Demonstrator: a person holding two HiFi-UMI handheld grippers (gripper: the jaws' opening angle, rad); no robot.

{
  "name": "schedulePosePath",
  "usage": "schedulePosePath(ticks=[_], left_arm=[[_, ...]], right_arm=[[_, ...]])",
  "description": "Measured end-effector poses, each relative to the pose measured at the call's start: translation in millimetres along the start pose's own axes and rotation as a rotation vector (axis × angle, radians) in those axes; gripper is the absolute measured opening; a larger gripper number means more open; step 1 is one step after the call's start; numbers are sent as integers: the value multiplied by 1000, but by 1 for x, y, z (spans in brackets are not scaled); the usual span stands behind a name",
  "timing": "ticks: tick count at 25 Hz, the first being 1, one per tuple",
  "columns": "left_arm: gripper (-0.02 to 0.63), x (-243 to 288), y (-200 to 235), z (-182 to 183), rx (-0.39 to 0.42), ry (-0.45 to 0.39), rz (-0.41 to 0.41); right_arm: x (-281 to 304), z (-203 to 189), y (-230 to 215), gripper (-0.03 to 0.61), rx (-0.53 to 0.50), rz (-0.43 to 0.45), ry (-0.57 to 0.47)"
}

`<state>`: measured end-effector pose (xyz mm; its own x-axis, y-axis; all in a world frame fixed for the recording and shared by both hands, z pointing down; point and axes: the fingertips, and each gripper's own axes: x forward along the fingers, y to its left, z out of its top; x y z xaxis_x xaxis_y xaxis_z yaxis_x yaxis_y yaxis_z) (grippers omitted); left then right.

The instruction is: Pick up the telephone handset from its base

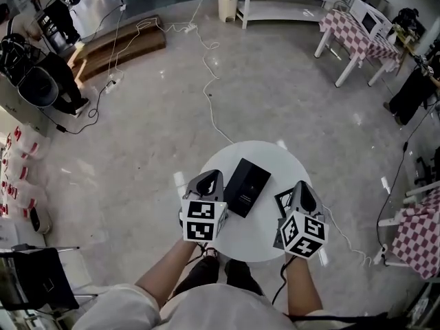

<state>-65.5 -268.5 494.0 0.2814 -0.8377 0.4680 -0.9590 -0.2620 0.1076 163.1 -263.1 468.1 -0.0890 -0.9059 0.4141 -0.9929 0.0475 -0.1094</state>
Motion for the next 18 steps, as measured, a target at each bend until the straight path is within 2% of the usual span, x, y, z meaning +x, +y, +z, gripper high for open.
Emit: schedulePosePath(ticks=[18], left_arm=[[5,3,7,-94,-31,160,35]], right_arm=[[4,-108,8,21,-4,52,195]])
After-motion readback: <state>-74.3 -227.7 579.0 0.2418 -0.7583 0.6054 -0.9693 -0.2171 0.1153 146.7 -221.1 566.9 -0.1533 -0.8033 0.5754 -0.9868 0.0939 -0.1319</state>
